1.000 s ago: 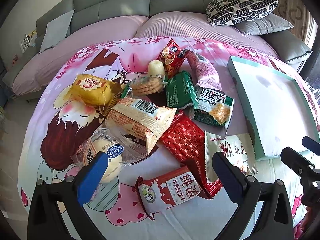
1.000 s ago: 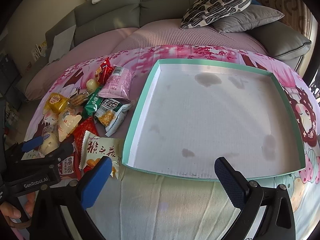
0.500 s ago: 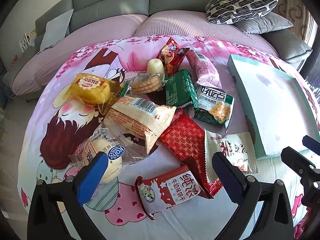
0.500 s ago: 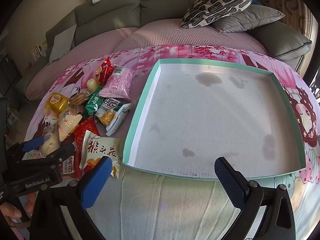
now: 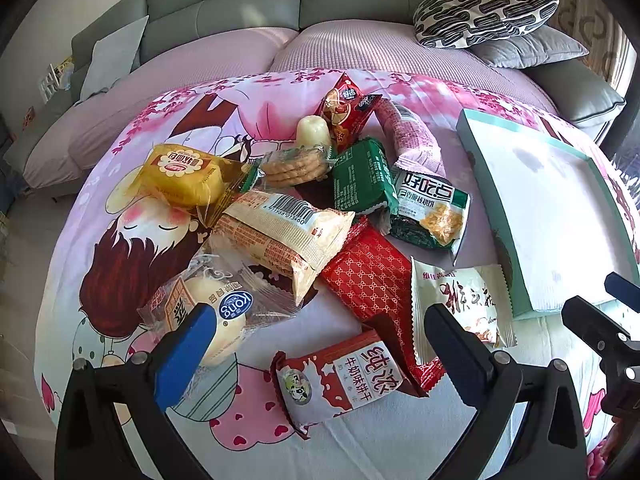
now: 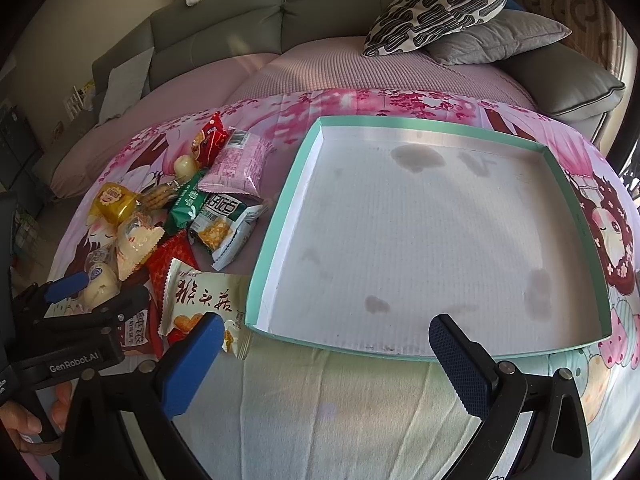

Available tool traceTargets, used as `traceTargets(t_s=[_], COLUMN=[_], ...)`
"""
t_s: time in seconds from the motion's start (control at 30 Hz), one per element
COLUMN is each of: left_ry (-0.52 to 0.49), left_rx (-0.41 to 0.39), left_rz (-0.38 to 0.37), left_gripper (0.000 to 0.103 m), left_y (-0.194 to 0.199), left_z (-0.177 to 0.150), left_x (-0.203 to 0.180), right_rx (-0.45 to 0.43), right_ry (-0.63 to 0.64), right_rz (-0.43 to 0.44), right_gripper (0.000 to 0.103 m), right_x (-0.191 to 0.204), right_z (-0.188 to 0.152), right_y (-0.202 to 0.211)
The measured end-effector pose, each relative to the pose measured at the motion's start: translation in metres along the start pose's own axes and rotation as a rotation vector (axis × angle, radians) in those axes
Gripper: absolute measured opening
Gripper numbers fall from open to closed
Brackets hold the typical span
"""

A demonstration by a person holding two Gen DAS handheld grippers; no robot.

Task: Organize snacks

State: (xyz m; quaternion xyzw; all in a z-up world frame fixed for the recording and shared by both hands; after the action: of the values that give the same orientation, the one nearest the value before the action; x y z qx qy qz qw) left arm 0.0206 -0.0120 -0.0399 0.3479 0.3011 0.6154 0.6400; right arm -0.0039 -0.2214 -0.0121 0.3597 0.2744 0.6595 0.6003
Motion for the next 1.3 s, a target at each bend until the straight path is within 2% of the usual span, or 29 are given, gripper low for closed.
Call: traceTargets(t_s=[0.87,1.03,1.17,1.3], left_ry=[0.022,0.114,0.22,0.292], left_rx=[0.012,-0.02,-0.057,-0.059], left_rz=[-0.029,-0.045,-0.03,-0.014], left_gripper=[0.103,0.103,0.103,0.103], left_y=[-0.001,0.007,0.015,0.017], left_z=[-0.001,0.0,-0.003,-0.011], left_x=[0.001,0.02,0.049,0.071], right_rx=[0.017,-0.005,-0.033,-0.037], right_ry=[0.034,0.044,0.077,0.111], right_rz=[0.006,0.068,0.145,0.211], right_gripper=[0.103,0.103,0.103,0.103], right_x=[0.007,0.016,0.036,0.057], right_z=[0.0,0.005,0.01,0.01], right_y=[-0.006,-0.005,-0.002,-0.005])
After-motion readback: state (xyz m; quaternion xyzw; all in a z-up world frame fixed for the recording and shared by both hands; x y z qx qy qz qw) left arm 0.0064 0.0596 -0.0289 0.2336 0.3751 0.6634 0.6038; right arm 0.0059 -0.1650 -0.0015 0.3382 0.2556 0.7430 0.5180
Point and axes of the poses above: each gripper's, at about its wrist camera, not at the fingertips, and y roughly against the way its jaws point, x to its left, z to its top, the point moved 4 cm from there along -y, roughly the way its jaws point, and after that the axes turned 5 degrees about -x, right-handed, at the moved point
